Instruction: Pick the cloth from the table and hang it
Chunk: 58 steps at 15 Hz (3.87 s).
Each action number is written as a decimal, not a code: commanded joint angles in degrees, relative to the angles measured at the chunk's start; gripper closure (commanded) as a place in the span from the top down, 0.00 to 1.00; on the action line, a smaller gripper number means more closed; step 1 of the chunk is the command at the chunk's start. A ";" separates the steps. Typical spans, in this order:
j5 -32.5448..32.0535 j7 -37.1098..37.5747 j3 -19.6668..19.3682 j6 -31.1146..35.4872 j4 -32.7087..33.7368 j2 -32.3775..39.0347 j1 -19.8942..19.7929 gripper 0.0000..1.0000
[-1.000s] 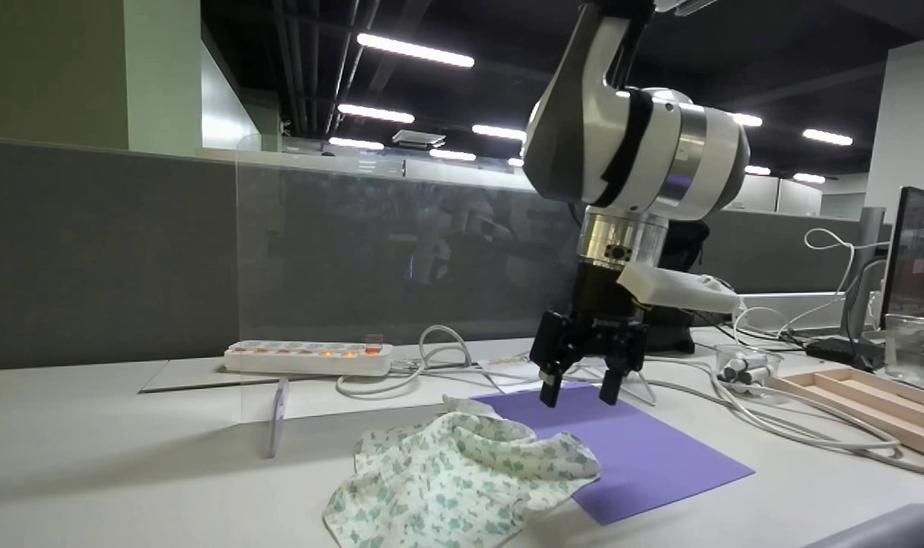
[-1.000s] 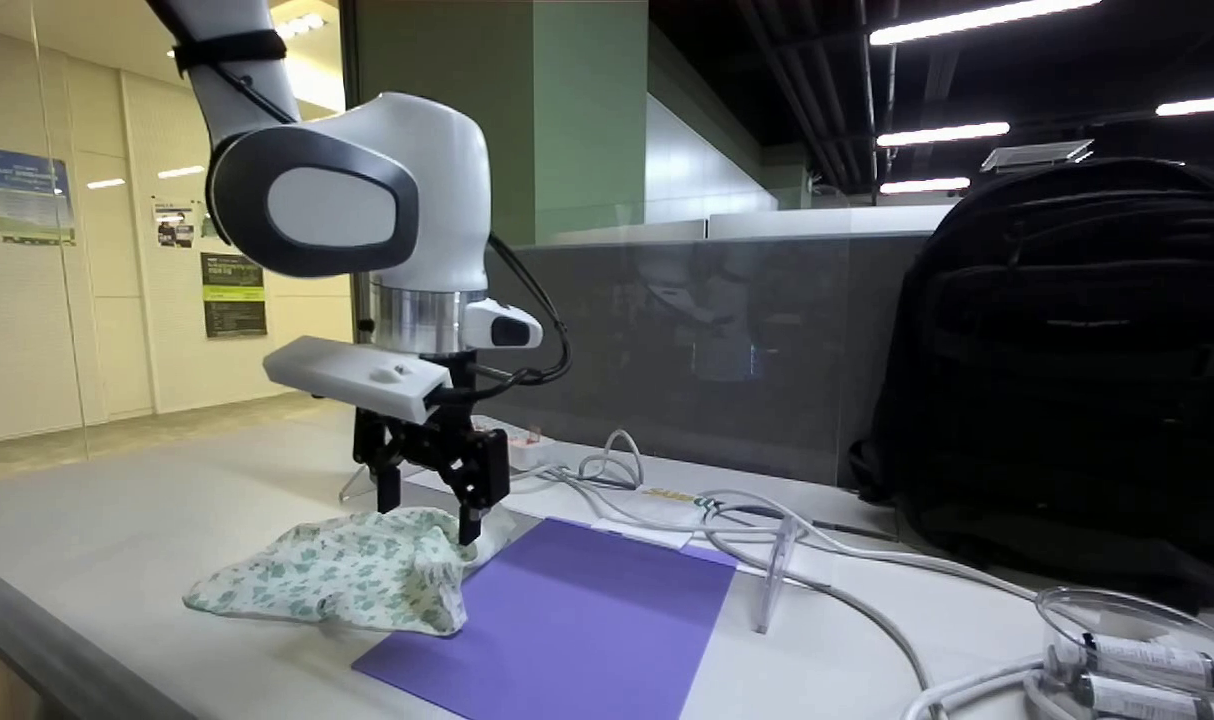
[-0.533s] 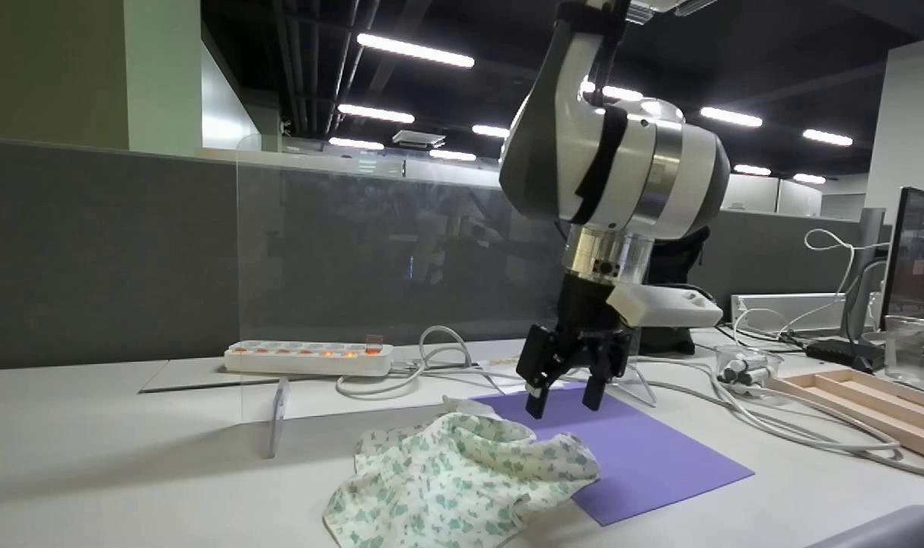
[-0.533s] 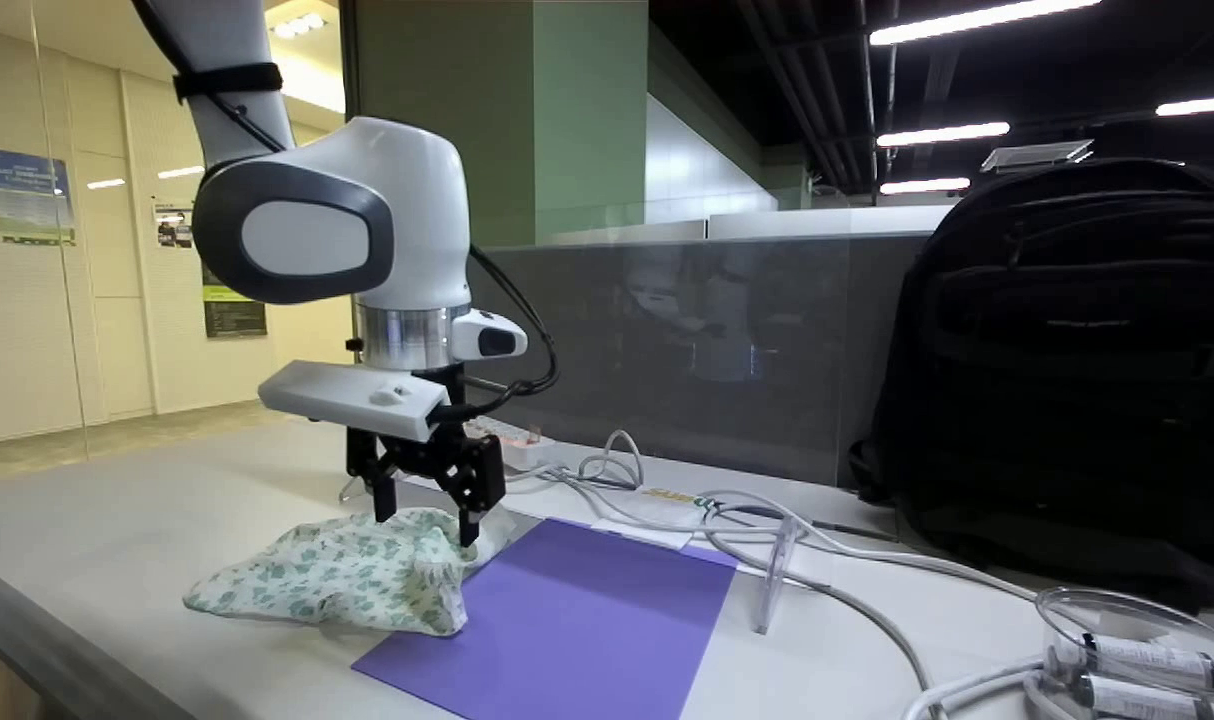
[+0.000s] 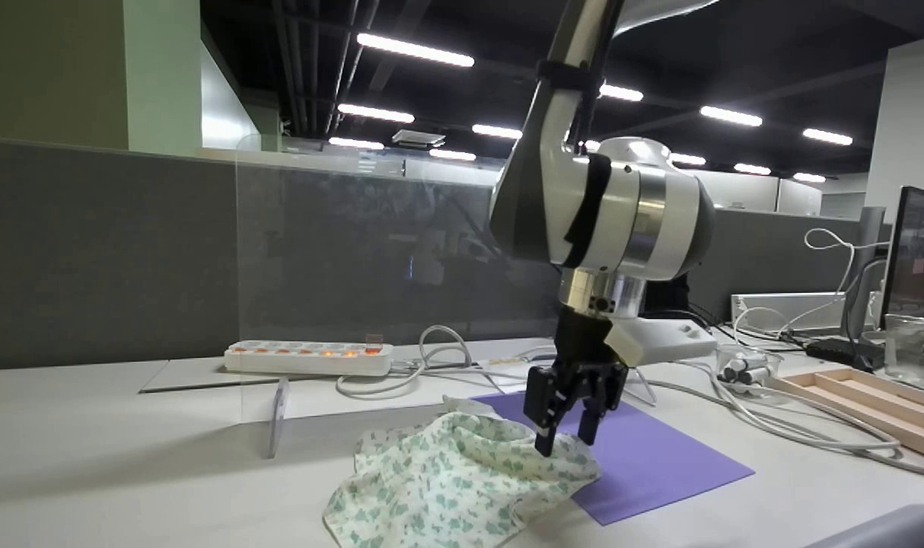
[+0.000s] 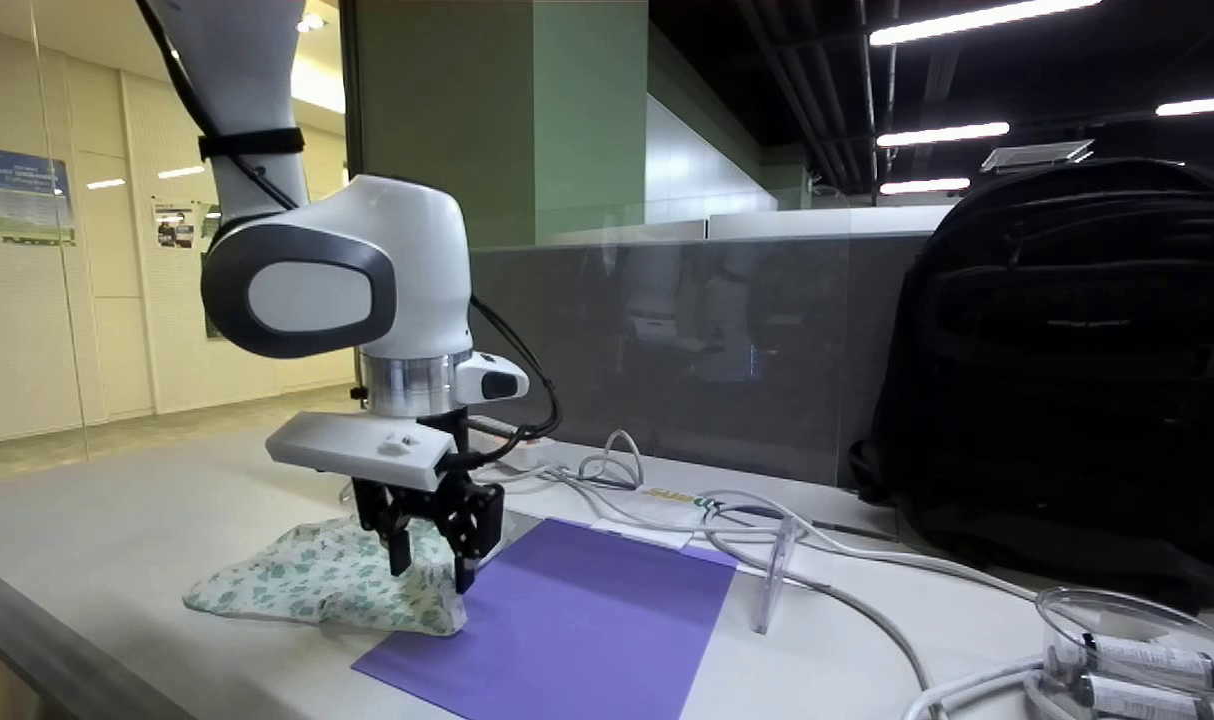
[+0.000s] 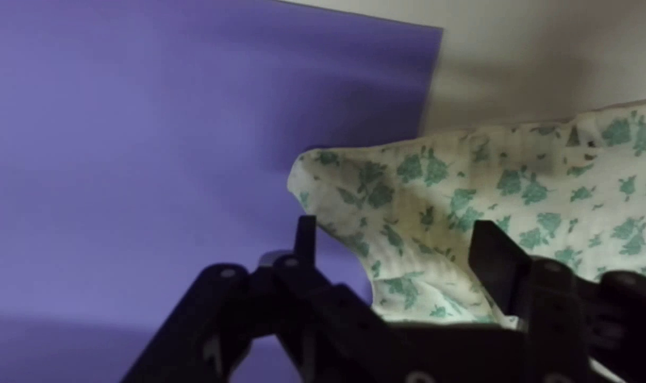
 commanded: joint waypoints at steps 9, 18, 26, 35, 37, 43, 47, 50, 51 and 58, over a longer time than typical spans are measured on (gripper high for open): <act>-1.59 1.40 -2.20 -5.49 0.67 -3.50 0.16 0.00; -22.81 20.31 -5.53 -21.60 2.67 -26.67 -0.61 0.00; -22.25 19.75 -7.29 -26.97 3.65 -33.27 1.02 0.00; -30.77 43.06 -0.23 -11.34 12.86 -32.86 -1.03 0.00; -33.37 48.08 2.49 -8.63 16.38 -32.42 -4.43 0.00; -43.49 61.91 9.67 -5.70 24.08 -31.07 -17.29 0.00; -56.12 77.02 18.33 -6.01 29.17 -28.39 -31.87 0.00; -67.19 88.87 25.38 -7.87 32.78 -25.07 -41.16 0.00; -71.10 92.90 27.80 -9.06 33.95 -23.89 -43.46 0.00; -100.40 120.20 35.51 -19.64 43.25 -9.79 -41.55 0.00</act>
